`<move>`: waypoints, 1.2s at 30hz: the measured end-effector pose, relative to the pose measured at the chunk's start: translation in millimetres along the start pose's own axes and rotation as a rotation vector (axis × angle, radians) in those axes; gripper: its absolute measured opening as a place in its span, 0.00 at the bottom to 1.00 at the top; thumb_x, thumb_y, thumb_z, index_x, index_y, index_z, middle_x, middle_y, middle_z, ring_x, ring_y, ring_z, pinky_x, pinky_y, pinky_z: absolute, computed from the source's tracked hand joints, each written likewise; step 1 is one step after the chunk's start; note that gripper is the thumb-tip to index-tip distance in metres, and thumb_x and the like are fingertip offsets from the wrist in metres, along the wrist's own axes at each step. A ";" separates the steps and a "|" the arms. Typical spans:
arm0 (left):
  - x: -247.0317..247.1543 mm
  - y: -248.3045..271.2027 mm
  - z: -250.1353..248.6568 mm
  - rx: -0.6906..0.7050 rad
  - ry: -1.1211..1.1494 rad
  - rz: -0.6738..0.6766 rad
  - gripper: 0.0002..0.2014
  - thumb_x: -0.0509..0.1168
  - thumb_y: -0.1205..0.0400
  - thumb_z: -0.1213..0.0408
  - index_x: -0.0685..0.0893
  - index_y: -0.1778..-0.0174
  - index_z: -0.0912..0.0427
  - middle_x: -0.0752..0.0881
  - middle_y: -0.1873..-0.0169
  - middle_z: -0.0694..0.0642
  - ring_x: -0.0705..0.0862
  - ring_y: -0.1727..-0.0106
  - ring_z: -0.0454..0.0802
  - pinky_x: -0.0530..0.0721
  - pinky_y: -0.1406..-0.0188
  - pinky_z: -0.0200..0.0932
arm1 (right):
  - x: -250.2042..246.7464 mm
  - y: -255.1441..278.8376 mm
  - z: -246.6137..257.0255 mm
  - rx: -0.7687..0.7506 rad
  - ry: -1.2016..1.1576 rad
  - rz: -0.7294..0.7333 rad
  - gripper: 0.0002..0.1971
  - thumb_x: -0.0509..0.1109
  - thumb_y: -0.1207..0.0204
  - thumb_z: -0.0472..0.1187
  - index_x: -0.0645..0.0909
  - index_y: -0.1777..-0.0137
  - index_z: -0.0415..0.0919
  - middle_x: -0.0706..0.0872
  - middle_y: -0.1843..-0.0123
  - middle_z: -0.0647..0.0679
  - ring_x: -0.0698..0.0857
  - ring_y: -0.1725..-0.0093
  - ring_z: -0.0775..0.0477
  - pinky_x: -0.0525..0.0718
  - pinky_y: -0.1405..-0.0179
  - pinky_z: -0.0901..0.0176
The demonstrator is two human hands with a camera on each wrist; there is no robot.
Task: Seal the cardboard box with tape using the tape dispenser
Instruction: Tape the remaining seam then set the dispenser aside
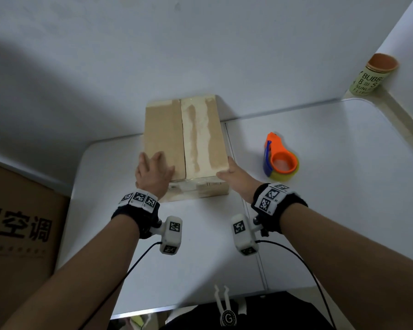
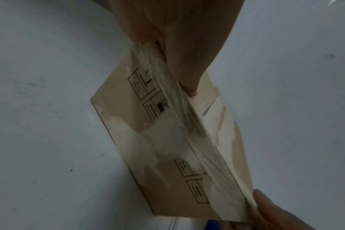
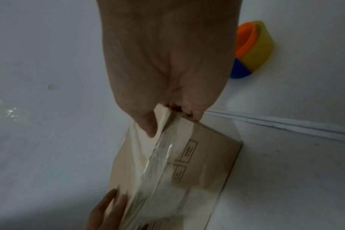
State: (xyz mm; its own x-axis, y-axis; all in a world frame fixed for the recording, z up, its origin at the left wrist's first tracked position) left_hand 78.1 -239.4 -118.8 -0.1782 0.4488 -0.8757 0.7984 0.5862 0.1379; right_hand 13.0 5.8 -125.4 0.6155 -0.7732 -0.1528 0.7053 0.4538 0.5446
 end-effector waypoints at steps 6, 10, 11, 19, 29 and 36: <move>-0.1 -1.1 1.4 0.036 -0.006 -0.057 0.30 0.60 0.21 0.39 0.61 0.23 0.37 0.48 0.16 0.60 0.50 0.16 0.61 0.58 0.21 0.62 | -4.5 -1.9 -6.7 0.082 0.371 0.001 0.25 0.61 0.20 0.33 0.63 0.24 0.31 0.78 0.32 0.35 0.79 0.33 0.35 0.79 0.32 0.42; -0.2 0.1 0.2 0.040 -0.007 -0.049 0.29 0.59 0.20 0.39 0.61 0.24 0.37 0.47 0.16 0.60 0.49 0.15 0.59 0.56 0.20 0.63 | -10.6 -14.4 -14.9 0.169 0.407 0.043 0.20 0.60 0.20 0.36 0.68 0.29 0.32 0.79 0.34 0.34 0.79 0.31 0.31 0.78 0.33 0.38; 0.4 -0.4 0.7 0.043 -0.002 -0.045 0.29 0.59 0.21 0.39 0.61 0.24 0.36 0.47 0.16 0.60 0.48 0.15 0.59 0.55 0.20 0.63 | -15.1 -14.2 -18.9 0.196 0.428 0.060 0.16 0.59 0.19 0.36 0.71 0.32 0.33 0.79 0.33 0.34 0.78 0.30 0.31 0.77 0.32 0.41; -3.4 2.6 -2.4 0.045 0.034 -0.080 0.29 0.62 0.21 0.41 0.64 0.25 0.38 0.48 0.16 0.59 0.50 0.16 0.58 0.54 0.21 0.60 | 16.3 20.4 -0.8 0.203 -0.031 0.209 0.15 0.58 0.17 0.27 0.79 0.35 0.23 0.87 0.48 0.35 0.83 0.56 0.46 0.87 0.51 0.58; -7.9 10.0 -7.9 0.074 0.029 -0.066 0.28 0.61 0.20 0.41 0.65 0.24 0.38 0.47 0.16 0.60 0.51 0.17 0.61 0.53 0.19 0.58 | -41.8 -1.4 -11.3 0.182 0.358 -0.093 0.09 0.71 0.25 0.31 0.88 0.49 0.28 0.89 0.49 0.37 0.86 0.52 0.45 0.87 0.41 0.51; -8.9 12.8 -9.7 0.068 0.025 -0.047 0.27 0.60 0.20 0.41 0.64 0.24 0.38 0.46 0.16 0.58 0.51 0.17 0.63 0.54 0.20 0.60 | -18.8 10.5 9.4 0.244 0.685 0.139 0.29 0.56 0.23 0.67 0.78 0.51 0.38 0.89 0.52 0.41 0.90 0.59 0.43 0.88 0.44 0.47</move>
State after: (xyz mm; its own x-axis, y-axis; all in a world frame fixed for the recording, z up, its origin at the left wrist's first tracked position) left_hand 84.3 -229.3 -104.7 -0.2306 0.4393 -0.8683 0.8256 0.5605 0.0643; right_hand 5.6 20.9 -109.0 0.8314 -0.2296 -0.5061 0.5557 0.3545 0.7520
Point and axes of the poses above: each hand's wrist, its own y-axis away from the middle knuckle, its own x-axis out of the palm, z = x × y, the point moved 10 cm from there along -y, towards the middle knuckle
